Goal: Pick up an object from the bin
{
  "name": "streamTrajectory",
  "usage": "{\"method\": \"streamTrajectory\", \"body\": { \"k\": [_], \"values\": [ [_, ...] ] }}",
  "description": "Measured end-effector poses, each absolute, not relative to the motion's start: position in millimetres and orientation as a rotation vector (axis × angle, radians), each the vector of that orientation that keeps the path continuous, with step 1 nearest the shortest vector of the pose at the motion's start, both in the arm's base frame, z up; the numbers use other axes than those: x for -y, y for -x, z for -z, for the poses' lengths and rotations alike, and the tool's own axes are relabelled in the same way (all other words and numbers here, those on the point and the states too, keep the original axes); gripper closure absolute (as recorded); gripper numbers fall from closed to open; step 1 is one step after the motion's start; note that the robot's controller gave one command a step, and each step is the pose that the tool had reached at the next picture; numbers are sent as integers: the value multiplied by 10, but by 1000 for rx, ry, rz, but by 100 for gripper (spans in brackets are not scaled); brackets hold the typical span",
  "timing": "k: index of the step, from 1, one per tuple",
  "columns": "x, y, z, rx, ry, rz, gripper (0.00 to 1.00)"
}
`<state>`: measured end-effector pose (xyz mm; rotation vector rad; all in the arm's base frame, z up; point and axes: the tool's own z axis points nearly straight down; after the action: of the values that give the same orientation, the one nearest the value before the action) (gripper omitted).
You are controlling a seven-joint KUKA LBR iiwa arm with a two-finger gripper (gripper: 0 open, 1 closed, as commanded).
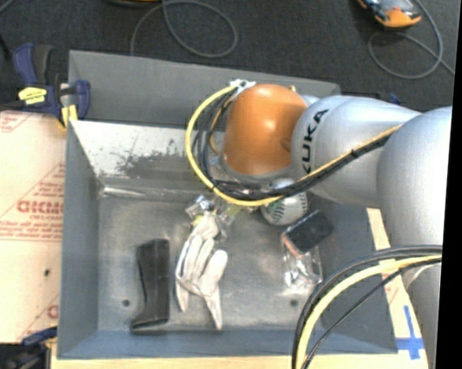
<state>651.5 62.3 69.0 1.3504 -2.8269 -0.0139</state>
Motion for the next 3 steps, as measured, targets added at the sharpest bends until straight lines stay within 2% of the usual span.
{"method": "streamTrajectory", "body": {
  "k": [1, 3],
  "values": [
    [-619, -6502, -729, 2826, -1350, 13, 100],
    [-609, -6510, -978, 2830, -1353, 9, 100]
  ]
}}
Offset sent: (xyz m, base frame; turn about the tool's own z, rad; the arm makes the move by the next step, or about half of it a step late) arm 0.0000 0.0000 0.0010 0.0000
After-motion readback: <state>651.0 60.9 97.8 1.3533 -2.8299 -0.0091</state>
